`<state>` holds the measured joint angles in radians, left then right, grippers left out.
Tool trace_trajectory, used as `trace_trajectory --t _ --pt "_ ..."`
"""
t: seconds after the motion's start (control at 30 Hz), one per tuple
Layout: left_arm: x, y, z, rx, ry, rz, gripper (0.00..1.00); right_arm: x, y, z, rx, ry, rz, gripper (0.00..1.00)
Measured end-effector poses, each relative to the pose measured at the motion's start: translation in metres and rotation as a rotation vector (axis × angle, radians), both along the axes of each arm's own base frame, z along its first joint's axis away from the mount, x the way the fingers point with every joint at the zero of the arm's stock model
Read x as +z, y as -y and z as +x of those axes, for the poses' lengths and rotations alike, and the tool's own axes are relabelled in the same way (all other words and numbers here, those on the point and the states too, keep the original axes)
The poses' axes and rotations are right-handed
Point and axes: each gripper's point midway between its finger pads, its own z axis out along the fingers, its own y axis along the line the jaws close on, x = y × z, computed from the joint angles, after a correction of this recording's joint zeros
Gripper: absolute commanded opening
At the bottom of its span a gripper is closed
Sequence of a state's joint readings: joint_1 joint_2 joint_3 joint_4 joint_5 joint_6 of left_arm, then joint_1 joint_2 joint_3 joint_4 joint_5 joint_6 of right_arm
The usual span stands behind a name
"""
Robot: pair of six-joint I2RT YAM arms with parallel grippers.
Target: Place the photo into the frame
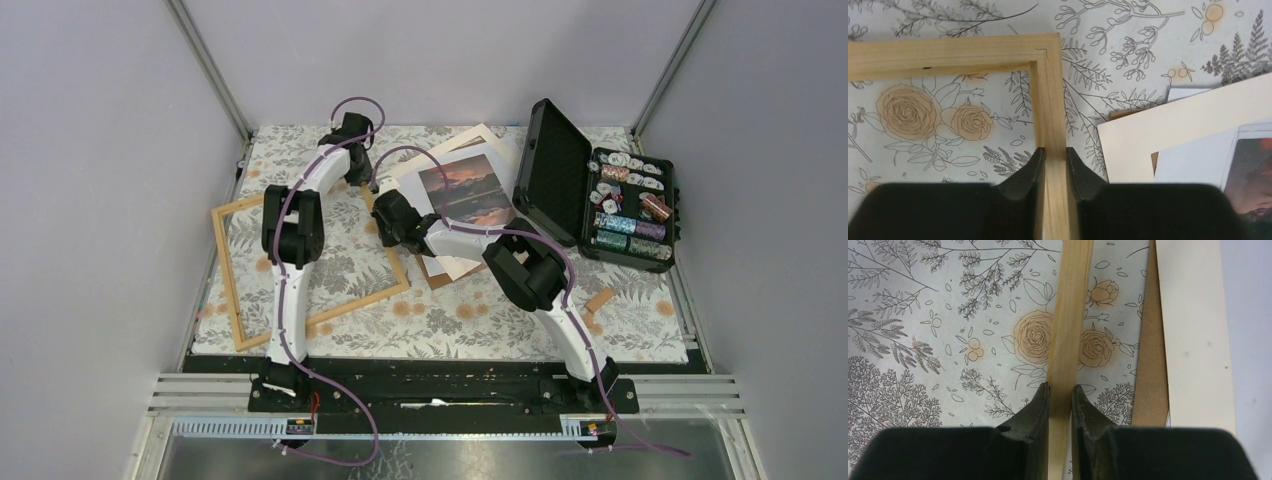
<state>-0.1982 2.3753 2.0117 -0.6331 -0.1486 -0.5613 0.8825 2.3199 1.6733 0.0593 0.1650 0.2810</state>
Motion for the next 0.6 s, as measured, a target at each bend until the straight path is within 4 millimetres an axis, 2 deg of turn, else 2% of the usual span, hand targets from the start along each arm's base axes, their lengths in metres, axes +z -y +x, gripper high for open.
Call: trace_trajectory --t 0.03,0.1,0.17,0.23,0.33,0.4,0.53,0.6 --pt "0.001 0.001 0.0 -0.013 -0.006 0.017 0.52 0.0 0.0 0.0 -0.003 -0.001 -0.001 0.0" --pt "0.005 0.006 0.0 -0.043 -0.018 0.028 0.71 0.0 0.001 0.001 -0.012 -0.002 0.002 0.0" --pt "0.01 0.008 -0.003 -0.059 -0.02 0.036 0.97 0.0 0.0 0.001 -0.016 -0.003 0.01 0.0" --pt "0.024 0.009 -0.011 -0.074 -0.012 0.043 0.99 0.0 0.0 0.001 -0.02 -0.005 0.011 0.0" --pt "0.063 0.004 -0.038 -0.082 0.021 0.052 0.99 0.0 0.0 0.001 -0.025 -0.007 0.014 0.0" --pt "0.102 -0.005 -0.069 -0.076 0.075 0.046 0.99 0.0 0.0 0.001 -0.028 -0.008 0.016 0.0" --pt "0.179 -0.028 -0.118 -0.048 0.237 0.027 0.99 0.0 0.001 0.002 -0.036 -0.008 0.017 0.0" --pt "0.202 -0.039 -0.136 -0.033 0.304 0.019 0.99 0.001 0.001 0.002 -0.039 -0.008 0.016 0.0"
